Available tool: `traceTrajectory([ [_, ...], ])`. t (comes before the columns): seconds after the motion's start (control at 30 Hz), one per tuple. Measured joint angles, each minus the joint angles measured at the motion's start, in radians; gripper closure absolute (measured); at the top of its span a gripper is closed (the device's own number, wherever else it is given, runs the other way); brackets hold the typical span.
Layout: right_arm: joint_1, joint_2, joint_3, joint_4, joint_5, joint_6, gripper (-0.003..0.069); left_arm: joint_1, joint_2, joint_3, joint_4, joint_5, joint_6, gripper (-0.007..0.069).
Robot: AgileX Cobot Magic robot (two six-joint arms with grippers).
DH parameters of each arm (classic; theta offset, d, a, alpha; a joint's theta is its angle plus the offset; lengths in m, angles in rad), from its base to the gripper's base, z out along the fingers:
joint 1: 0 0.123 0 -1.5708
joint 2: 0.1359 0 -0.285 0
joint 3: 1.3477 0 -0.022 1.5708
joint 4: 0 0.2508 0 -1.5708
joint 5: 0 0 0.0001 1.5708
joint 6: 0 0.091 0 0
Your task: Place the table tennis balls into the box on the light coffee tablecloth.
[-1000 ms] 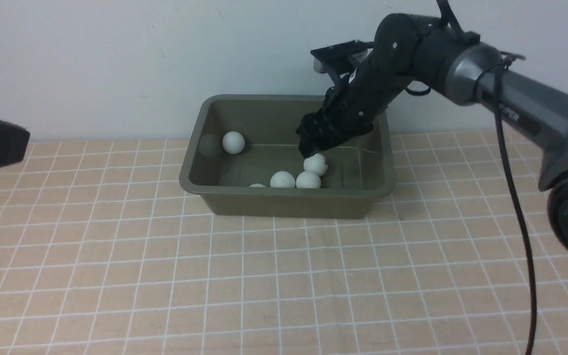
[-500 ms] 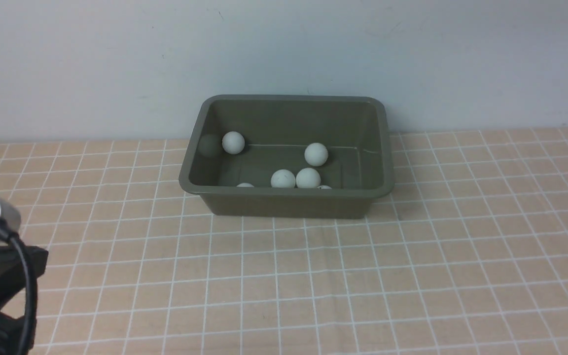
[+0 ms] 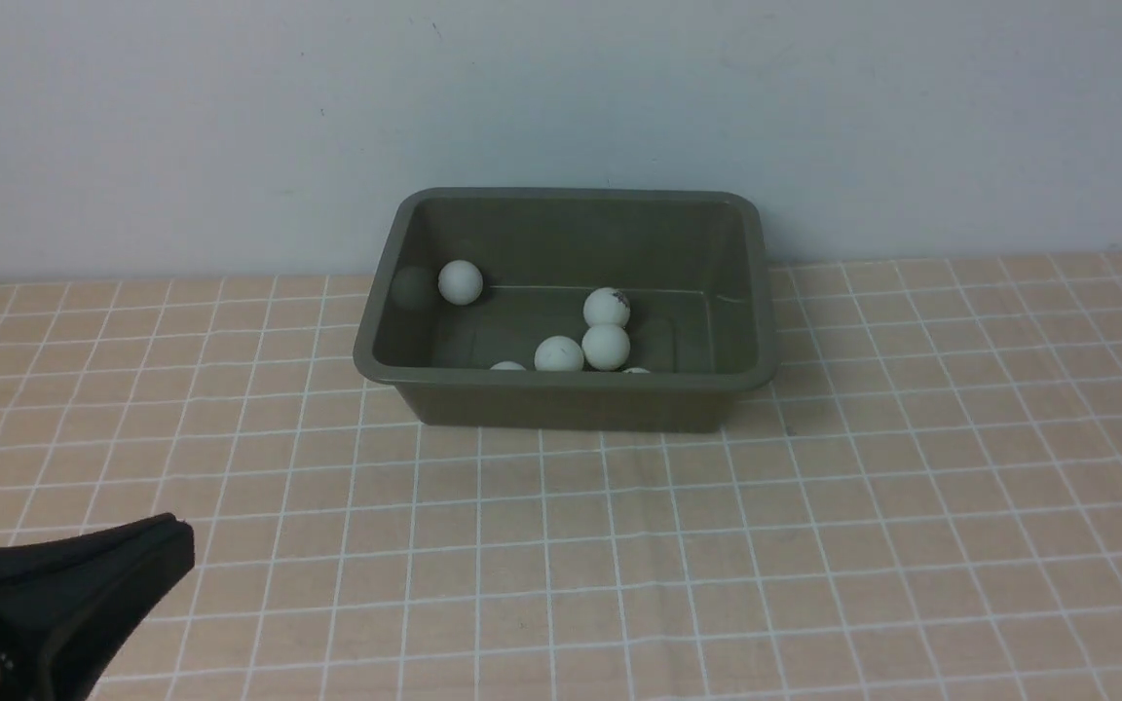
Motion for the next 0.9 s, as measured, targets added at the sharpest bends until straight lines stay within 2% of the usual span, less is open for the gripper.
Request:
traceTrajectory([
  [0.03,0.0,-0.08,0.089,-0.001,-0.011,0.018,0.0676,0.0,-0.042,0.034,-0.062,-0.001,0.04,0.0691],
  [0.13,0.0,-0.201,0.222,-0.018,-0.014,0.059,0.0676,0.0,-0.104,0.092,-0.127,-0.002,0.065,0.0691],
  [0.3,0.0,-0.309,0.296,-0.068,-0.003,0.163,0.0676,0.0,-0.173,0.138,-0.176,-0.004,0.077,0.0691],
  [0.37,0.0,-0.343,0.314,-0.124,0.014,0.205,0.0676,0.0,-0.195,0.142,-0.187,-0.017,0.077,0.0691],
  [0.53,0.0,-0.35,0.32,-0.198,0.021,0.216,0.0676,0.0,-0.201,0.143,-0.203,-0.029,0.074,0.0691],
  [0.9,0.0,-0.35,0.32,-0.205,0.036,0.213,0.0676,0.0,-0.201,0.143,-0.204,-0.029,0.07,0.0691],
])
